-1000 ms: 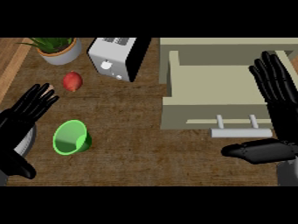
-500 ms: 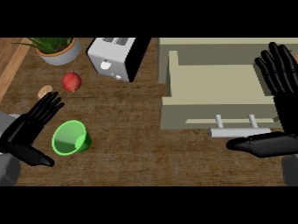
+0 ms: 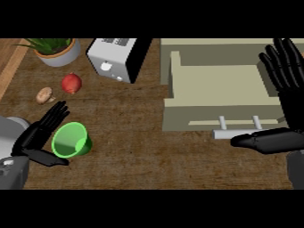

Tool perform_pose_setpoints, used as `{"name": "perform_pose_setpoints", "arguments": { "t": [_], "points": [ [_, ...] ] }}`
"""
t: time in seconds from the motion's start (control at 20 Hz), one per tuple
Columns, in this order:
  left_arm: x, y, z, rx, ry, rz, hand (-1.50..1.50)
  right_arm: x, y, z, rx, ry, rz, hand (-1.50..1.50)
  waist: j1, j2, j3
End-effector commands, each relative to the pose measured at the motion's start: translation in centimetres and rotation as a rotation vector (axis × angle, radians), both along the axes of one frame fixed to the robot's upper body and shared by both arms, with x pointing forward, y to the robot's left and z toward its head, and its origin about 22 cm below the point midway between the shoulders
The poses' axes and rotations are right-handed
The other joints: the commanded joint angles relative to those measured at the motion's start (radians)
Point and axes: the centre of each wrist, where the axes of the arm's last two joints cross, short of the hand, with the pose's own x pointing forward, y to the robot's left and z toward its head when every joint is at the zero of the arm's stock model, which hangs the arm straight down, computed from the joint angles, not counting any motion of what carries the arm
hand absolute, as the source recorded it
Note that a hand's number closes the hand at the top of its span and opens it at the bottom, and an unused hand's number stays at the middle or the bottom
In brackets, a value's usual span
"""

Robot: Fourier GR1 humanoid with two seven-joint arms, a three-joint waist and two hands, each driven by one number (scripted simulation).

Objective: Pick up the cup, place it into the drawer and close the drawer

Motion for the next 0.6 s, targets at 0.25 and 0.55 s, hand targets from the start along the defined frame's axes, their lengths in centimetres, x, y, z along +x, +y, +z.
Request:
{"name": "perform_pose_setpoints", "arguments": {
  "t": [0.25, 0.55],
  "points": [
    [-0.9, 1.0, -1.5, -0.096, -0.077, -0.028, -1.50, 0.7, -0.9, 1.0, -0.024, 0.003, 0.008, -1.50, -0.010, 0.007, -0.003],
    [-2.2, -2.6, -4.3, -0.110, -0.094, -0.051, -1.50, -0.3, 0.3, 0.8, -0.006, 0.010, 0.002, -1.50, -0.012, 0.004, -0.003]
  ]
}}
